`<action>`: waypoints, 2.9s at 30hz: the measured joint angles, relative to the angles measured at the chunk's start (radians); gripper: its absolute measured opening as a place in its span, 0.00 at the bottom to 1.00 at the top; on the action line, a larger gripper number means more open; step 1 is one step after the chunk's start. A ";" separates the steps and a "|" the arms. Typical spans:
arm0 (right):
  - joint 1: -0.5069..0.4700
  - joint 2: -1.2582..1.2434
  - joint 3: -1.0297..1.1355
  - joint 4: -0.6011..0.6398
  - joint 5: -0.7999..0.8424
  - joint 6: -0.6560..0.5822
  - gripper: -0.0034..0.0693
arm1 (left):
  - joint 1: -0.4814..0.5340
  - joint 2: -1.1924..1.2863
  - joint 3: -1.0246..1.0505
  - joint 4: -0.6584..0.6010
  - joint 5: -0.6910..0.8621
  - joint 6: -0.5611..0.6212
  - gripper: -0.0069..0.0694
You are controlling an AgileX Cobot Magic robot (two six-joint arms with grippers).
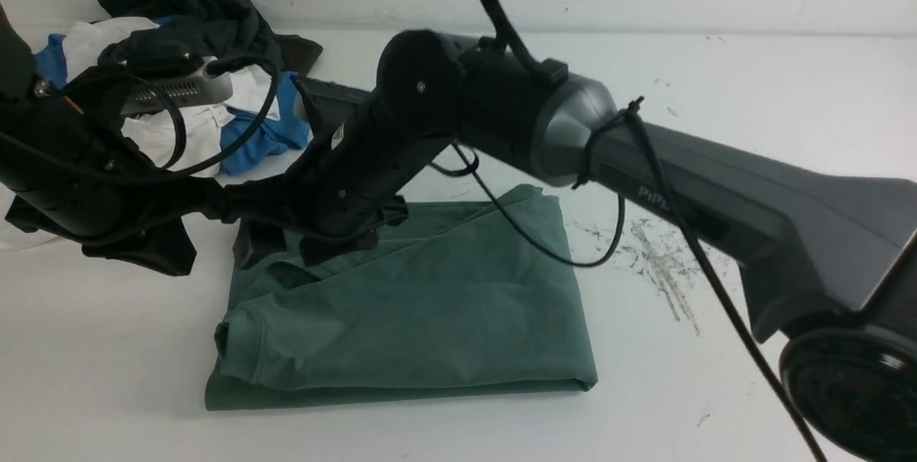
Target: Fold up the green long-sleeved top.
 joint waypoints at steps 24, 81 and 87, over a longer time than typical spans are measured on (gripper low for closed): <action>-0.219 -0.173 0.207 -0.189 0.149 -0.136 0.03 | -0.001 0.313 -0.012 -0.103 -0.202 0.000 0.52; -0.180 0.041 0.207 -0.143 0.131 -0.141 0.03 | -0.001 0.362 -0.238 -0.094 -0.164 0.181 0.15; -0.180 0.048 0.207 -0.139 0.128 -0.141 0.03 | -0.001 0.388 -0.238 0.033 -0.192 0.103 0.34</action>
